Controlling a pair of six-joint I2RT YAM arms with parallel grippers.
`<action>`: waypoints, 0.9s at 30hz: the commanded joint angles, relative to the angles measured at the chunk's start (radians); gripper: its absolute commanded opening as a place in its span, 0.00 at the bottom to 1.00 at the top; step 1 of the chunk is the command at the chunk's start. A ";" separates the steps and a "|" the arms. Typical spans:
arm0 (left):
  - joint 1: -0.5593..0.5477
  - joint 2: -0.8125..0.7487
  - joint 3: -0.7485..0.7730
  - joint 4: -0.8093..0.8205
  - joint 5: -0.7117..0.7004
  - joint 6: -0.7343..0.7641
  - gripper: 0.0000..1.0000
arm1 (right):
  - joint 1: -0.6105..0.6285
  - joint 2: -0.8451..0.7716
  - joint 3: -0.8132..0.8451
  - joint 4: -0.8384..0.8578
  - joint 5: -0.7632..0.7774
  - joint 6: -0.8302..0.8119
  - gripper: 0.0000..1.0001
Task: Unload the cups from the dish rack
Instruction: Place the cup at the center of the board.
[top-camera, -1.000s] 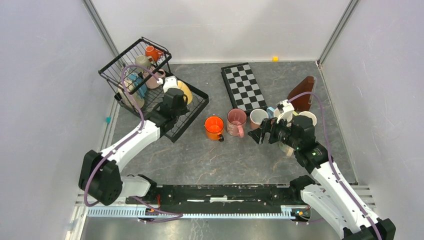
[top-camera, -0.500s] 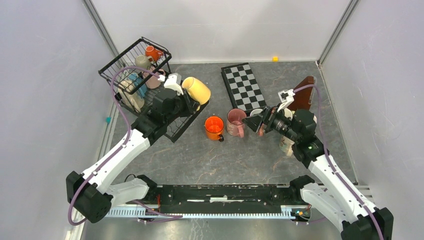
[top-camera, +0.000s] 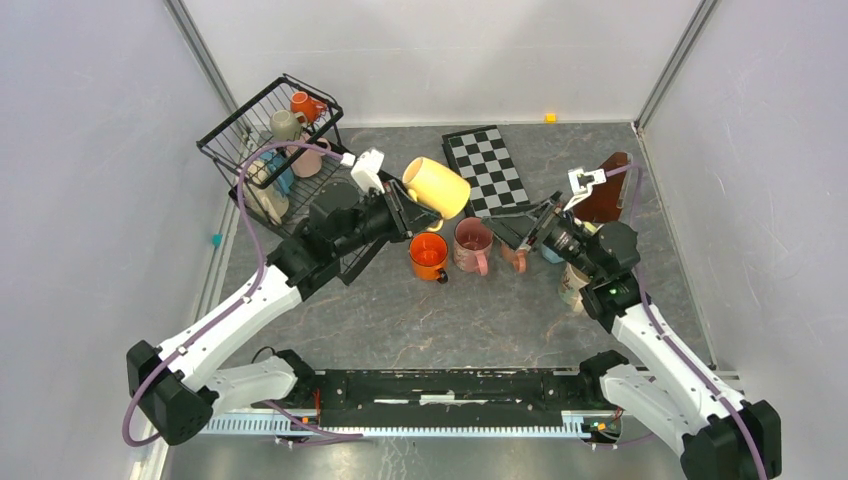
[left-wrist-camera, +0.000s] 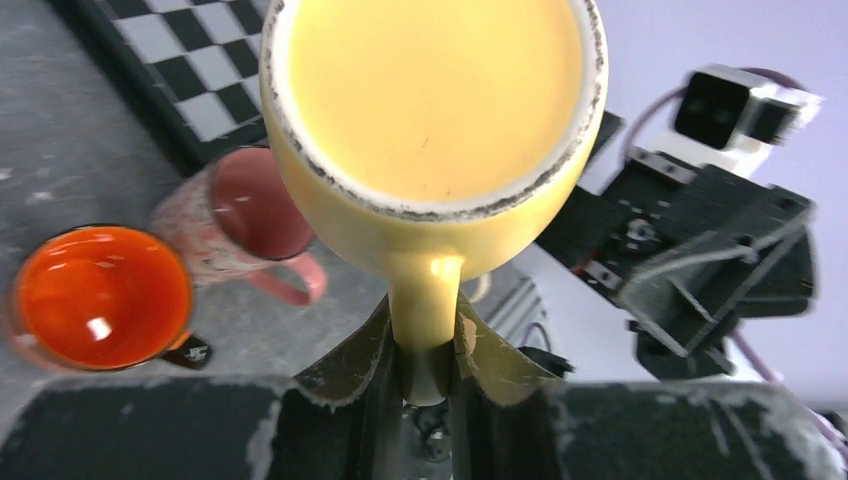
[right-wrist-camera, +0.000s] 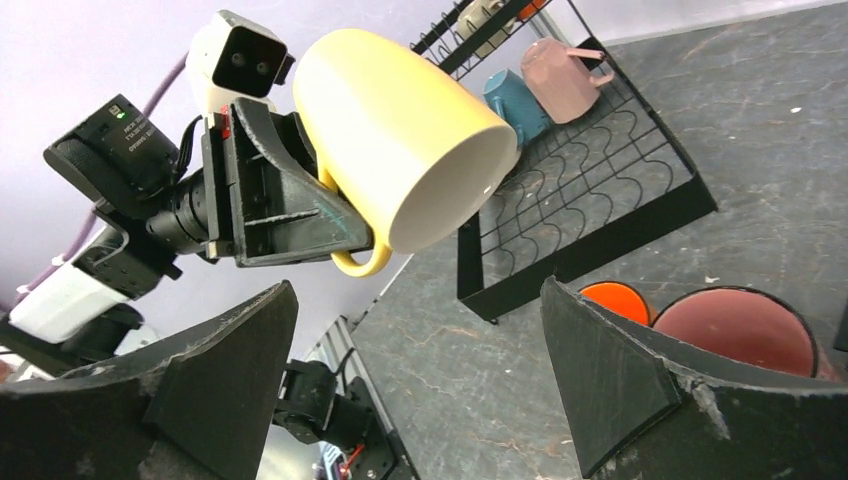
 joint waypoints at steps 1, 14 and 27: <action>-0.050 0.000 0.036 0.253 0.058 -0.111 0.02 | 0.003 0.018 -0.018 0.158 -0.024 0.086 0.98; -0.165 0.094 0.039 0.382 0.068 -0.163 0.02 | 0.004 0.006 -0.021 0.227 0.010 0.147 0.97; -0.219 0.133 -0.036 0.527 0.092 -0.216 0.02 | 0.005 0.004 -0.040 0.341 0.033 0.247 0.67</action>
